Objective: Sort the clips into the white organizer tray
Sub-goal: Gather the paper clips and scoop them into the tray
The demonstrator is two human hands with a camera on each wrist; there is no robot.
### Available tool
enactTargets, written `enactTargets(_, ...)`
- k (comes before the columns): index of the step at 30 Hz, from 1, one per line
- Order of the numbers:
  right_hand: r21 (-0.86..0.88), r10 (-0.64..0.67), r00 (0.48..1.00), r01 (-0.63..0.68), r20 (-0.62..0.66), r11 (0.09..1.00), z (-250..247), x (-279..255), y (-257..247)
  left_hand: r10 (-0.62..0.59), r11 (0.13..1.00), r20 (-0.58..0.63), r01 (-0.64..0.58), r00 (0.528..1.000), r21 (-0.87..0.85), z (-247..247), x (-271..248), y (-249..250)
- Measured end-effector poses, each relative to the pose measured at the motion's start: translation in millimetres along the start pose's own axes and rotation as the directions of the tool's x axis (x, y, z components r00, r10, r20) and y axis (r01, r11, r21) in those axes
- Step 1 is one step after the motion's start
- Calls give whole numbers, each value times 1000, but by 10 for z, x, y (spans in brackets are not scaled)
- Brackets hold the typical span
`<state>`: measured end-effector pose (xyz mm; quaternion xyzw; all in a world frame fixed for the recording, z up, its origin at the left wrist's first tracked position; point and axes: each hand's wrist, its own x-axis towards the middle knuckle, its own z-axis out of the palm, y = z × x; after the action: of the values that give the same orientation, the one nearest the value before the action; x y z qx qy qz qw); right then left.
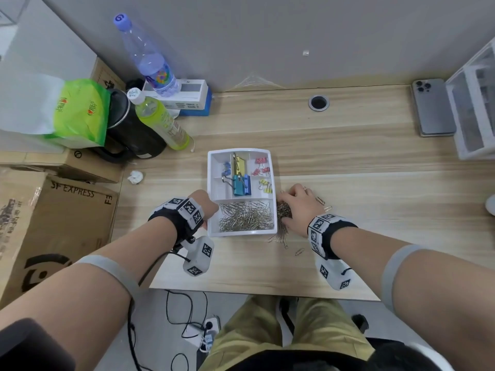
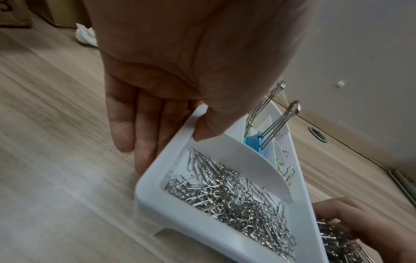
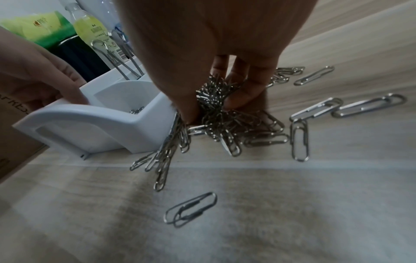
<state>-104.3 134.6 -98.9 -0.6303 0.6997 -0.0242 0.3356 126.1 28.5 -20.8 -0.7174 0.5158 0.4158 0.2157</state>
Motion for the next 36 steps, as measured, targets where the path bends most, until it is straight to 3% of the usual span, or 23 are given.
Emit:
enactTargets(15,138,-1,1000,-3,28,990,-208,-24,72,2,997,-25,-4,1000,-71,15,-8,1)
enactTargets(26,211,-127,991,118,32,970,-534,-59,-251,99,993,-61,-95,993,69,17,46,-32)
enactTargets(36,219,-221,966,189,137,957,-150,47,-755,39,999,-44,-39,998,4,-6,7,-33)
